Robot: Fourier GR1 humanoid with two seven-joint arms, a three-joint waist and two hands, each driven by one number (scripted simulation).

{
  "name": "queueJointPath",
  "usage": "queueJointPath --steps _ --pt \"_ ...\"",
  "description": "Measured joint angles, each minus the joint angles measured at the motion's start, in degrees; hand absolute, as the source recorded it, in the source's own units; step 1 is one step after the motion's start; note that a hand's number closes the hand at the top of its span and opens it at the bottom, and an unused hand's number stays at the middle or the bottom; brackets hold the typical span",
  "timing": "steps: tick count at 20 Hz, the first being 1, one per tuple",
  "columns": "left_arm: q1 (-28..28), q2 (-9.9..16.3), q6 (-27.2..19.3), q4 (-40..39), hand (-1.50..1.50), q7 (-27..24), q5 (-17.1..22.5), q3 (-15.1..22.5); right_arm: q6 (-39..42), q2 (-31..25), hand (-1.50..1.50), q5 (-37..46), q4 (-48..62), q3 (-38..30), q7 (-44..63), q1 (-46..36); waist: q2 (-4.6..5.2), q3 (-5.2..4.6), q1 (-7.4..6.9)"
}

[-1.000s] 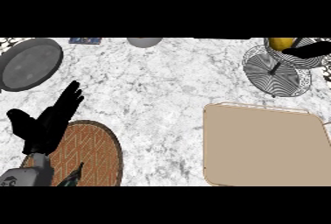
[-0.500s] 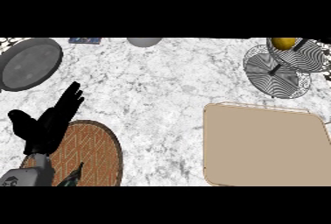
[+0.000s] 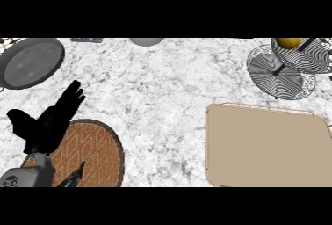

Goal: Pick the lemon from the tray and place it in the tiered basket

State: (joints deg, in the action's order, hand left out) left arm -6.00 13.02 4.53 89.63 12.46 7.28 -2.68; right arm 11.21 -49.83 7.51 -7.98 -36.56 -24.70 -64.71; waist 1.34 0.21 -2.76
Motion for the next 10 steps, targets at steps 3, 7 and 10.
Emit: queueJointPath --steps 3,7,10 --pt "0.53 0.03 0.27 0.08 0.00 -0.71 -0.14 0.02 0.66 -4.12 -1.50 -1.55 0.25 -1.84 1.18 1.56 0.23 0.06 -0.29" --pt "0.45 -0.41 0.00 0.45 0.00 -0.41 -0.41 0.42 3.09 -9.24 -1.50 -3.23 0.57 -3.77 2.95 3.32 0.40 0.16 -0.39" --pt "0.59 -0.77 -0.17 0.82 0.00 -0.50 -0.43 0.56 4.75 -12.41 -1.50 -4.12 0.63 -4.86 3.17 5.14 0.56 0.25 -0.56"
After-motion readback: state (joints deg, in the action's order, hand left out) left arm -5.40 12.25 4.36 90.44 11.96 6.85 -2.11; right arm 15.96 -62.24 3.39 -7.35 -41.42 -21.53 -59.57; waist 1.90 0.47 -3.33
